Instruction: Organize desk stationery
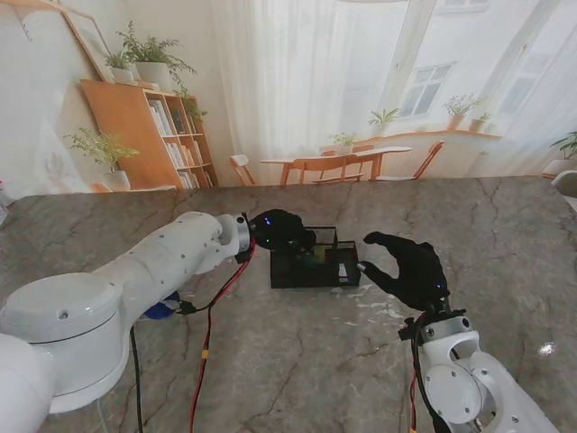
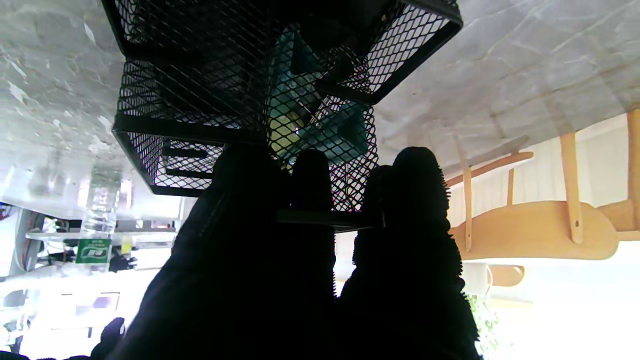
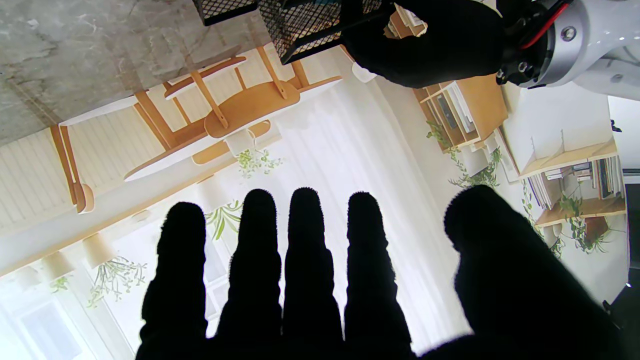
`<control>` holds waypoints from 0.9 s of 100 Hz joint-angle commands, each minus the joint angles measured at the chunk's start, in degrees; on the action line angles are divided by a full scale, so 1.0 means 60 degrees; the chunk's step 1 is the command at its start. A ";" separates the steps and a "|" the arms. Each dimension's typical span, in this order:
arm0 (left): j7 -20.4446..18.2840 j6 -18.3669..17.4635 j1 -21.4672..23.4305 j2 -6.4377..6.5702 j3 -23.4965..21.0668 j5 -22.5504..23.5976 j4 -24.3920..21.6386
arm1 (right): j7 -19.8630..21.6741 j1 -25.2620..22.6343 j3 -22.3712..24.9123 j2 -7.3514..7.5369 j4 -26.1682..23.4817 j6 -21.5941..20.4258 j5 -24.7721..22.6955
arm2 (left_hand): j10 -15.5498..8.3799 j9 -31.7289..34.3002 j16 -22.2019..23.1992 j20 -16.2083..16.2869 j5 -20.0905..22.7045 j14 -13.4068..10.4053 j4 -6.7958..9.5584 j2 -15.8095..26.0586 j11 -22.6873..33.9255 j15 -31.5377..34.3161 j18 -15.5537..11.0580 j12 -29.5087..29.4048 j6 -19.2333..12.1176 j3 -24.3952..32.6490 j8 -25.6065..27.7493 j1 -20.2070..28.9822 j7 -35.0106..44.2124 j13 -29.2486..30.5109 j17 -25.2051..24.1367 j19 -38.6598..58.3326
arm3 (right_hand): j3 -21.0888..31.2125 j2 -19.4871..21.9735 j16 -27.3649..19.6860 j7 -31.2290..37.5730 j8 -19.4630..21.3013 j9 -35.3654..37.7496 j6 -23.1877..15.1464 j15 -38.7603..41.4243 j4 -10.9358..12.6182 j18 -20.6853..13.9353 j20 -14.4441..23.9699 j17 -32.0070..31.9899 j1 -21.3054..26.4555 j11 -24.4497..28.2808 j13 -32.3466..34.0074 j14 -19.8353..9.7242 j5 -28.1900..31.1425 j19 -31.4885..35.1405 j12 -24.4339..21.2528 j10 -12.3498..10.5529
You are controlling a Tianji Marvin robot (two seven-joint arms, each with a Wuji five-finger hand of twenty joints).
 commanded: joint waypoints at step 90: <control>-0.1755 0.0429 0.1491 0.3728 -0.3179 0.2802 -0.5149 | -0.0004 -0.0102 0.0034 -0.0051 -0.0051 -0.0125 0.0051 | 0.0019 0.0413 0.0314 0.0672 0.0550 -0.1487 0.0079 -0.0590 -0.0052 0.1145 -0.1393 0.0316 -0.0620 0.1174 0.0183 0.1730 0.0344 0.1969 -0.0044 -0.0296 | -0.0307 0.0411 0.0131 0.0100 0.0196 0.0043 -0.0024 -0.0129 0.0299 0.0057 0.0246 -0.0059 -0.0101 -0.0004 0.0074 0.0024 0.0203 -0.0018 0.0167 0.0047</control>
